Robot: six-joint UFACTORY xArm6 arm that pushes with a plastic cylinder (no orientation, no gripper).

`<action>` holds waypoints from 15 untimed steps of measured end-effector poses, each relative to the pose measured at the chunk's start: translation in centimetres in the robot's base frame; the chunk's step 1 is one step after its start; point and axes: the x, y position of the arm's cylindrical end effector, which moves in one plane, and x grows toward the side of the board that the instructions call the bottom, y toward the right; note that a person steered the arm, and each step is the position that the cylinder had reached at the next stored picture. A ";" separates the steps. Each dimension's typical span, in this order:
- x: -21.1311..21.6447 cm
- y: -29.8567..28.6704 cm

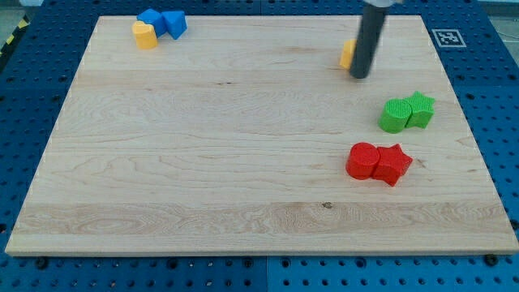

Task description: Move yellow hexagon to the bottom side of the blue triangle

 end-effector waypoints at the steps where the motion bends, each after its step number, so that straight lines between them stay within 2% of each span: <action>1: 0.0 4.8; 2: -2.2 4.3; 3: -3.9 -2.3; 5: -4.0 -15.4; 6: -4.0 -15.5; 7: -4.6 -12.9; 8: -5.1 -15.2; 10: -5.4 -27.2; 11: -5.4 -28.3; 13: -7.4 -24.0; 14: -9.5 -24.9; 15: -9.6 -27.0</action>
